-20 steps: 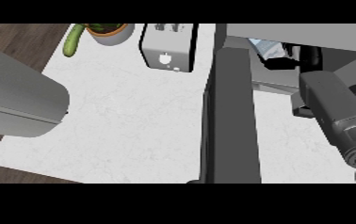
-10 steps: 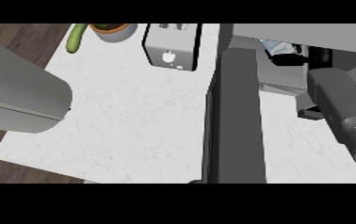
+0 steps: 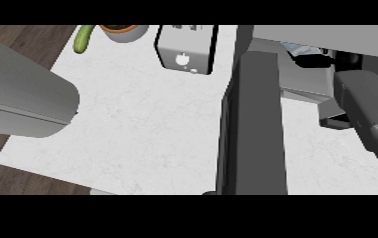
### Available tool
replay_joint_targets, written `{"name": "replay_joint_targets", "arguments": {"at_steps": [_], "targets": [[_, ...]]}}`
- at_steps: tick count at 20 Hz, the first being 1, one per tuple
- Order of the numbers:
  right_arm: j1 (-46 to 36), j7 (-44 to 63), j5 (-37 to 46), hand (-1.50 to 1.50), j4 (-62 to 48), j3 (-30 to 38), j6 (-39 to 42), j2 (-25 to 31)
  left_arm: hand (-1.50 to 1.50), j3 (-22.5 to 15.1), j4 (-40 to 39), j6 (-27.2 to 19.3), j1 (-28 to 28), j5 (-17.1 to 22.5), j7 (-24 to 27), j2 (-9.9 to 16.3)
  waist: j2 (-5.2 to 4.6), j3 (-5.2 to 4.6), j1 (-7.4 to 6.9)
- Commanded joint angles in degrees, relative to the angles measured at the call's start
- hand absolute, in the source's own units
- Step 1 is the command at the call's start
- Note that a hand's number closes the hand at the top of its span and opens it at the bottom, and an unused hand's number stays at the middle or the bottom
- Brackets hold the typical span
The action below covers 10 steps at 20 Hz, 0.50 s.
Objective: Pick up the milk, place it into the microwave and close the microwave
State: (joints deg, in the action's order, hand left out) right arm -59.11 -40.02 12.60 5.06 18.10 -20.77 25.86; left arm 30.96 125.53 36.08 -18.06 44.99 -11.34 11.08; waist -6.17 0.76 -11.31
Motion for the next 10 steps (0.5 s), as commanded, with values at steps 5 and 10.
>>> {"name": "replay_joint_targets", "arguments": {"at_steps": [5, 10], "targets": [[-1.59, 1.47, -0.08, 1.5, -0.31, 0.4, 0.0, 0.98, -1.5, 0.15, -1.49, 0.16, 1.74, -1.19, 0.04, 0.99, -0.2, -0.08, -0.58], [-4.56, -0.38, -2.01, -1.5, 1.06, 2.04, 5.05, -3.07, -1.5, -0.14, -2.55, 0.89, 1.92, -2.19, -0.15, 1.34, 0.64, -0.05, -0.97]]}}
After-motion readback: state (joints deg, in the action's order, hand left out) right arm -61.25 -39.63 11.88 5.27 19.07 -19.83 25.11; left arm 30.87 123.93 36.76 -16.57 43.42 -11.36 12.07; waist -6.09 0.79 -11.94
